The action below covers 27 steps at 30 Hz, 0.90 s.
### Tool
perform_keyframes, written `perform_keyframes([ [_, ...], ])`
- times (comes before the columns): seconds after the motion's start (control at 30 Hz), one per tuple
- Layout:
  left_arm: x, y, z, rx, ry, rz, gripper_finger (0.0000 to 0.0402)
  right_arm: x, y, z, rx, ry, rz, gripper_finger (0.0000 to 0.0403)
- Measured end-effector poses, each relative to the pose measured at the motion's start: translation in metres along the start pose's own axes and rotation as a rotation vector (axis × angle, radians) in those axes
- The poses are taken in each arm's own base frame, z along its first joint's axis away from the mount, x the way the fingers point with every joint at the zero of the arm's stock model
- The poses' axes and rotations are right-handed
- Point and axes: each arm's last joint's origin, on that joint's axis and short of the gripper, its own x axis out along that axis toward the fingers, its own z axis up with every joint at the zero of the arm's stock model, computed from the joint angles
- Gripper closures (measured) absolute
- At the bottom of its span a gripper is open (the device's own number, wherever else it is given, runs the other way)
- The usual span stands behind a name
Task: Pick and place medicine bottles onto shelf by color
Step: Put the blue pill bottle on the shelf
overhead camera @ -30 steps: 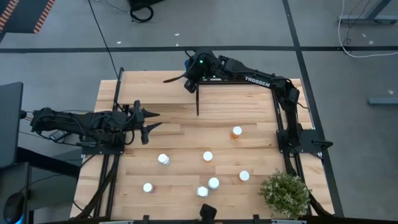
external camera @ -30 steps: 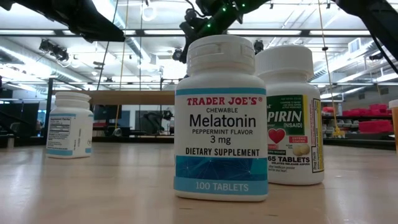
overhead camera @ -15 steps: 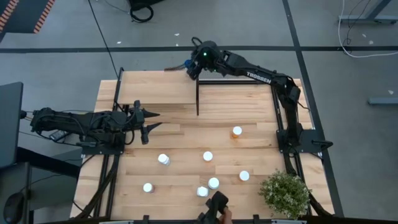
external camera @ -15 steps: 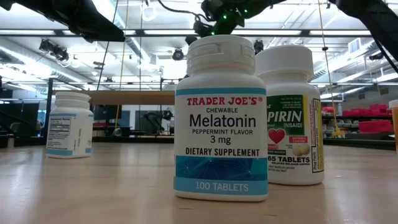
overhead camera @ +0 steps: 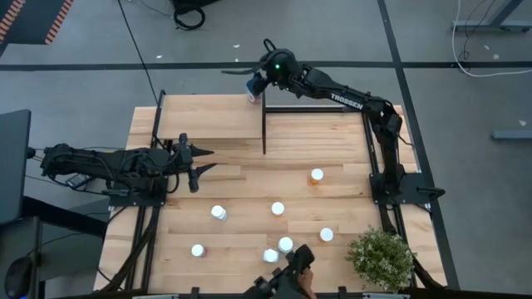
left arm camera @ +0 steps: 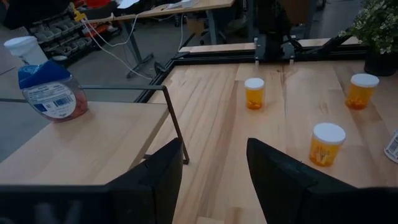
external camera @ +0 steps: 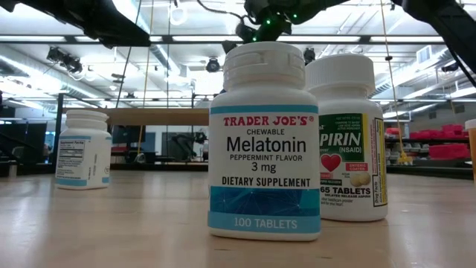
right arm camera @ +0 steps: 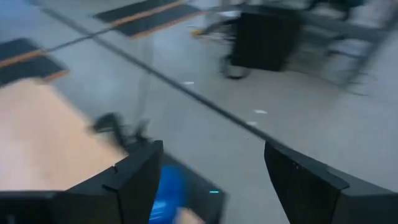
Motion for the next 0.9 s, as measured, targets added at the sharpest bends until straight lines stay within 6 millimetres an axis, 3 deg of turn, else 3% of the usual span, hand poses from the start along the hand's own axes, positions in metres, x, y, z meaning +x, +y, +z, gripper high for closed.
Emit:
perform_keyframes([
  [0.13, 0.0, 0.0, 0.0, -0.001, -0.001, 0.0, 0.0218, 0.003, -0.007, -0.002, 0.05, 0.038, 0.067, 0.013],
  [0.23, 0.0, 0.0, 0.0, -0.001, -0.001, 0.0, 0.0216, 0.0, 0.01, -0.008, 0.03, 0.076, 0.174, 0.0131],
  [0.4, 0.0, 0.0, -0.001, 0.001, 0.006, 0.0, 0.0218, 0.007, 0.037, -0.028, -0.11, 0.122, 0.165, 0.012],
  [0.63, 0.0, 0.0, -0.003, -0.012, 0.03, -0.001, 0.0217, 0.006, 0.039, -0.025, -0.111, 0.077, 0.107, 0.0082],
  [0.9, 0.0, 0.0, -0.004, -0.012, 0.043, -0.001, 0.0216, 0.005, 0.041, -0.027, -0.137, 0.101, 0.152, 0.0077],
])
